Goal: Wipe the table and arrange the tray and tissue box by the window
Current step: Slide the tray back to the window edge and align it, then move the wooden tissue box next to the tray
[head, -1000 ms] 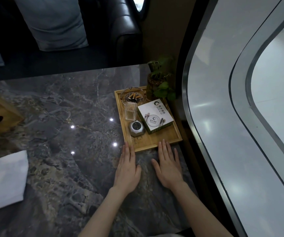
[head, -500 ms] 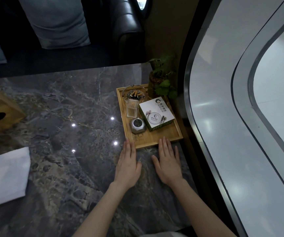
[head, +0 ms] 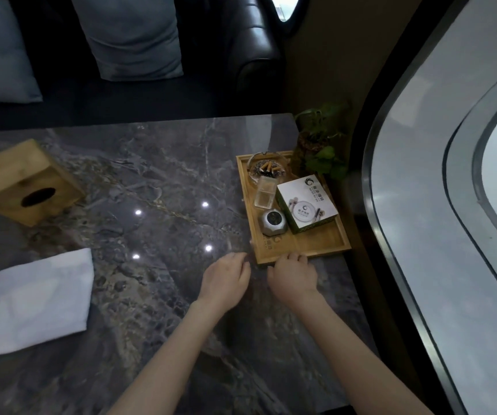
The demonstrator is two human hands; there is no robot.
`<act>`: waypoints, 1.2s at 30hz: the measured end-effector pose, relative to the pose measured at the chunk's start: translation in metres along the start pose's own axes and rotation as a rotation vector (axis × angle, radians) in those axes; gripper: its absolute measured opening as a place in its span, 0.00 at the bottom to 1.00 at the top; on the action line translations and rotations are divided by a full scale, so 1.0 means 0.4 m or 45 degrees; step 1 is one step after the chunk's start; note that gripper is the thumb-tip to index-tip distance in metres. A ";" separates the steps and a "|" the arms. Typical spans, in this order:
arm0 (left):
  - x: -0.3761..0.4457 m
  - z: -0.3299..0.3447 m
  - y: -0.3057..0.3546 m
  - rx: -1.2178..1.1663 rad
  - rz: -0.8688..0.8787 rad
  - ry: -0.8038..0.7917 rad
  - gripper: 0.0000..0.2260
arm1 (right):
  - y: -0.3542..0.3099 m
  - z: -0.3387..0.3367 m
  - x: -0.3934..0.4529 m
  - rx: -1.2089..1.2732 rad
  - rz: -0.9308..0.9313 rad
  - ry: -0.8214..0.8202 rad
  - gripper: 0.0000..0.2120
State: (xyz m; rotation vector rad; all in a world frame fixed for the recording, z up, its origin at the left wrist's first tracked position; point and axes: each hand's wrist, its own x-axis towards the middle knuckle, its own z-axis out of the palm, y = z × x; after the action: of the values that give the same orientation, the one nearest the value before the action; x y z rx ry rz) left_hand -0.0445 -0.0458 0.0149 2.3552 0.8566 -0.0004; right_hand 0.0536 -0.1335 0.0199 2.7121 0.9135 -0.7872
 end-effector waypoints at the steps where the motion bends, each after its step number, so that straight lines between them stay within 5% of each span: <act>1: -0.003 -0.021 -0.014 -0.001 -0.014 0.043 0.13 | -0.022 -0.012 -0.007 0.028 -0.036 -0.013 0.23; 6: -0.013 -0.149 -0.105 -0.059 -0.149 0.121 0.11 | -0.153 -0.069 -0.043 0.196 -0.320 0.130 0.13; 13: -0.059 -0.370 -0.285 -0.165 -0.241 0.316 0.11 | -0.393 -0.121 -0.033 0.355 -0.674 0.344 0.16; 19: -0.084 -0.566 -0.454 -0.256 -0.211 0.811 0.12 | -0.614 -0.188 0.003 0.686 -0.789 0.594 0.17; 22: -0.062 -0.629 -0.547 -0.147 -0.267 0.800 0.23 | -0.709 -0.208 0.032 0.953 -0.739 0.695 0.19; 29: 0.028 -0.720 -0.796 0.064 -0.445 0.465 0.51 | -0.910 -0.219 0.135 1.207 -0.709 0.314 0.24; 36: 0.099 -0.731 -0.895 -0.102 -0.470 0.219 0.58 | -1.012 -0.197 0.203 1.263 -0.636 -0.078 0.25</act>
State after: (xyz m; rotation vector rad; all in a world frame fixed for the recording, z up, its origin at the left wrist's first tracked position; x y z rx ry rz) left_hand -0.2800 0.3527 0.0424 2.1140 1.3393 0.0841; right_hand -0.1027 0.2559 0.0448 3.2026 1.5241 -1.8144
